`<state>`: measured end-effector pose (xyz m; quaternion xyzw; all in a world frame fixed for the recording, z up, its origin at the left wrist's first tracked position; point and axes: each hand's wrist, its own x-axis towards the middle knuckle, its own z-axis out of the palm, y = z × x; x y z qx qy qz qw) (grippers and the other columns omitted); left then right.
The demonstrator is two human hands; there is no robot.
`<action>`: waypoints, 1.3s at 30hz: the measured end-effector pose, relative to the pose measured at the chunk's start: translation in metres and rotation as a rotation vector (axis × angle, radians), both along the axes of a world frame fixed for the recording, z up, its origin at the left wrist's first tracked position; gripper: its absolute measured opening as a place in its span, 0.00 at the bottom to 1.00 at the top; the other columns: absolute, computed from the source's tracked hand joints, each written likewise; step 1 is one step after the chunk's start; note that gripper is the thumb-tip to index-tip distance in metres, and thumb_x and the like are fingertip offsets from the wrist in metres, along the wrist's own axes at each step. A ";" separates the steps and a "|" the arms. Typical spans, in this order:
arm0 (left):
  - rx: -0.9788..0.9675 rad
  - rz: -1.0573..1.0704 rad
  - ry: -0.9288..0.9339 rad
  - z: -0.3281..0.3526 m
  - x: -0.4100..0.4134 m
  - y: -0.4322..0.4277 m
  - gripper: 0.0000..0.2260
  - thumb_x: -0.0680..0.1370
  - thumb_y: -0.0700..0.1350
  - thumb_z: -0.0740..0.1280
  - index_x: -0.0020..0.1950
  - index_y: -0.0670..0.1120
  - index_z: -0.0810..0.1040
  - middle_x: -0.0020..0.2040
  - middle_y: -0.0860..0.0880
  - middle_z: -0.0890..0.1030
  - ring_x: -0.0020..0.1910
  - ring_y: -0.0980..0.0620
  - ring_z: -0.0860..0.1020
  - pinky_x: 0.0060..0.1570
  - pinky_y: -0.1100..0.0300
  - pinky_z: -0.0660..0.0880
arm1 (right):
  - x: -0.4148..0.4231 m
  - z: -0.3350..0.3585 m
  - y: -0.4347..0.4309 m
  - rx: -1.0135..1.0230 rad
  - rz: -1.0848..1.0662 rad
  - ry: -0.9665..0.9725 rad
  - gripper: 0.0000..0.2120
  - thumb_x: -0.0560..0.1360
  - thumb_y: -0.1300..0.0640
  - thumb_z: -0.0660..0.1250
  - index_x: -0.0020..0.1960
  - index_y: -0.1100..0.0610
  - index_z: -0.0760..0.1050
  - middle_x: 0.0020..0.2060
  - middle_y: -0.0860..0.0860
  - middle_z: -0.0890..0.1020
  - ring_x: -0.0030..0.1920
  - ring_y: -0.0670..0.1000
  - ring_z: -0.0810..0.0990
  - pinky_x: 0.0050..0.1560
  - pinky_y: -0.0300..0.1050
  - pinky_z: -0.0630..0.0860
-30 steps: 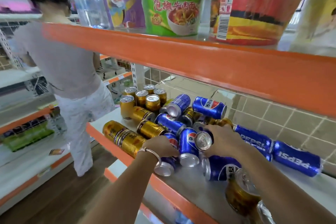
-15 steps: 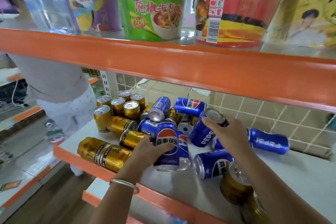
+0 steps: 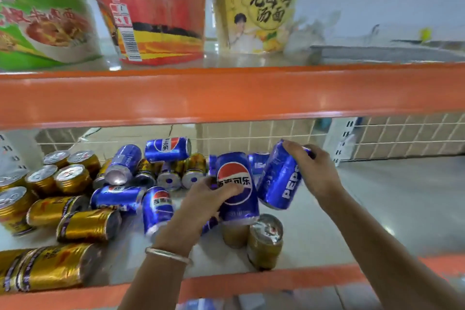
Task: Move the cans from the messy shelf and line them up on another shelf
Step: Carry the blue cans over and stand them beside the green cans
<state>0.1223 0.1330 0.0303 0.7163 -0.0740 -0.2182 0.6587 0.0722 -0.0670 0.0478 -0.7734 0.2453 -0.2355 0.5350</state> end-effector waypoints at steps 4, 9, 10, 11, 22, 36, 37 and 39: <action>-0.084 -0.210 0.037 0.005 -0.039 -0.061 0.10 0.71 0.42 0.71 0.51 0.42 0.81 0.46 0.43 0.85 0.44 0.47 0.83 0.41 0.57 0.80 | -0.071 0.004 -0.049 0.160 -0.027 -0.100 0.16 0.71 0.43 0.69 0.41 0.57 0.78 0.31 0.48 0.77 0.31 0.45 0.74 0.38 0.42 0.71; -0.188 -0.498 0.185 0.000 -0.109 -0.139 0.17 0.68 0.47 0.71 0.54 0.40 0.81 0.48 0.41 0.85 0.46 0.45 0.82 0.48 0.53 0.77 | -0.166 0.005 -0.111 0.482 -0.097 -0.113 0.15 0.72 0.43 0.64 0.37 0.53 0.78 0.33 0.51 0.79 0.32 0.49 0.77 0.41 0.45 0.74; -0.193 -0.534 0.241 0.002 -0.125 -0.160 0.12 0.72 0.45 0.68 0.52 0.40 0.81 0.46 0.40 0.85 0.43 0.46 0.82 0.46 0.55 0.76 | -0.185 0.005 -0.121 0.609 -0.086 -0.128 0.16 0.72 0.42 0.64 0.36 0.54 0.78 0.31 0.51 0.79 0.30 0.50 0.78 0.38 0.43 0.76; -0.215 -0.571 0.286 0.002 -0.143 -0.172 0.10 0.75 0.43 0.65 0.49 0.39 0.81 0.41 0.41 0.85 0.38 0.49 0.82 0.42 0.58 0.76 | -0.205 0.005 -0.129 0.717 -0.086 -0.144 0.18 0.73 0.42 0.63 0.35 0.54 0.78 0.29 0.52 0.79 0.28 0.51 0.78 0.34 0.42 0.76; -0.337 -0.636 0.707 -0.020 -0.288 -0.305 0.13 0.69 0.51 0.71 0.46 0.43 0.84 0.47 0.41 0.81 0.47 0.44 0.78 0.55 0.51 0.71 | -0.361 -0.020 -0.230 1.035 -0.278 -0.255 0.20 0.73 0.44 0.63 0.43 0.62 0.78 0.32 0.58 0.81 0.27 0.56 0.80 0.30 0.45 0.80; -0.324 -0.771 0.700 -0.030 -0.272 -0.482 0.19 0.74 0.48 0.66 0.59 0.38 0.78 0.53 0.39 0.83 0.49 0.45 0.82 0.53 0.52 0.77 | -0.360 -0.031 -0.380 0.721 -0.387 -0.080 0.20 0.70 0.57 0.72 0.59 0.60 0.72 0.47 0.60 0.83 0.41 0.57 0.83 0.39 0.50 0.80; -0.299 -0.782 0.685 -0.029 -0.268 -0.496 0.20 0.73 0.49 0.67 0.60 0.38 0.77 0.55 0.39 0.82 0.51 0.44 0.81 0.55 0.52 0.76 | -0.358 -0.028 -0.392 0.740 -0.383 -0.083 0.15 0.71 0.57 0.71 0.56 0.61 0.74 0.43 0.59 0.84 0.38 0.56 0.83 0.38 0.49 0.80; -0.288 -0.826 0.691 -0.025 -0.258 -0.519 0.20 0.72 0.49 0.68 0.58 0.37 0.78 0.51 0.40 0.82 0.47 0.44 0.81 0.49 0.54 0.79 | -0.356 -0.019 -0.419 0.861 -0.328 -0.122 0.08 0.70 0.59 0.67 0.47 0.63 0.76 0.35 0.58 0.82 0.33 0.56 0.82 0.38 0.46 0.80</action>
